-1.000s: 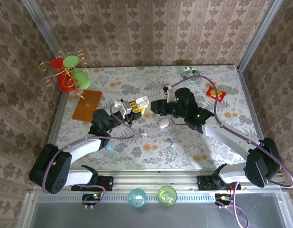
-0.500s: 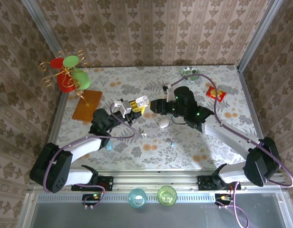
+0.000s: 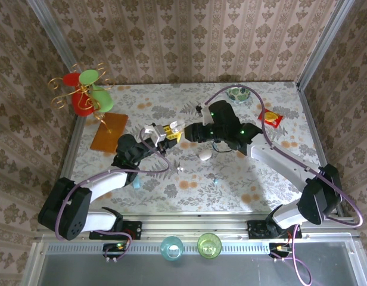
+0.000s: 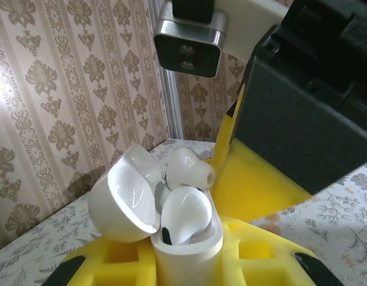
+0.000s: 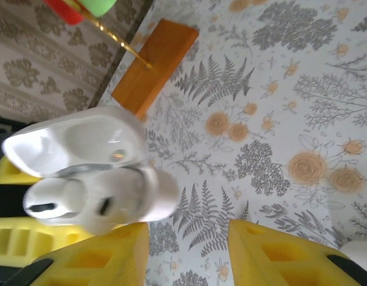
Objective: Insert the wireless bluetooth earbuds into the charging case
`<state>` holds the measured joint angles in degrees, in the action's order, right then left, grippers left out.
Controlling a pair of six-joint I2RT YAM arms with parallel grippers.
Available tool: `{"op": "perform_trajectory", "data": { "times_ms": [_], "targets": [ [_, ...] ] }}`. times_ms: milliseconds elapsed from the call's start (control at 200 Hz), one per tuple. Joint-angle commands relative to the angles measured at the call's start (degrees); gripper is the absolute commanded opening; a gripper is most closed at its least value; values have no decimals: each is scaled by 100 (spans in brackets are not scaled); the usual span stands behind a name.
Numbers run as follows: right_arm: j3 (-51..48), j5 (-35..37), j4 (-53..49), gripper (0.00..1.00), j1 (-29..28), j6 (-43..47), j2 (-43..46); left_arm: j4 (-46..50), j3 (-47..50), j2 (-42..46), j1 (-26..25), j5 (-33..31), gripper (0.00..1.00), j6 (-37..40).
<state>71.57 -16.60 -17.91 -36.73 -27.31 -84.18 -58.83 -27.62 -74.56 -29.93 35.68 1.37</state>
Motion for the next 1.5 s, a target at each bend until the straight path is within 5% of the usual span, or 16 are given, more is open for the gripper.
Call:
{"op": "perform_trajectory", "data": {
  "times_ms": [0, 545, 805, 1495],
  "targets": [
    [414, -188, -657, 42, -89, 296, -191, 140, -156, -54, -56, 158, 0, 186],
    [-332, -742, -119, 52, -40, 709, 758, -553, -16, -242, 92, 174, 0, -286],
    [-913, -509, 338, 47, 380, 251, 1253, -627, -3, -216, 128, 273, 0, -372],
    [-300, -1045, 728, 44, 478, 42, 482, -518, -5, -172, 108, 632, 0, -364]
  ]
}}
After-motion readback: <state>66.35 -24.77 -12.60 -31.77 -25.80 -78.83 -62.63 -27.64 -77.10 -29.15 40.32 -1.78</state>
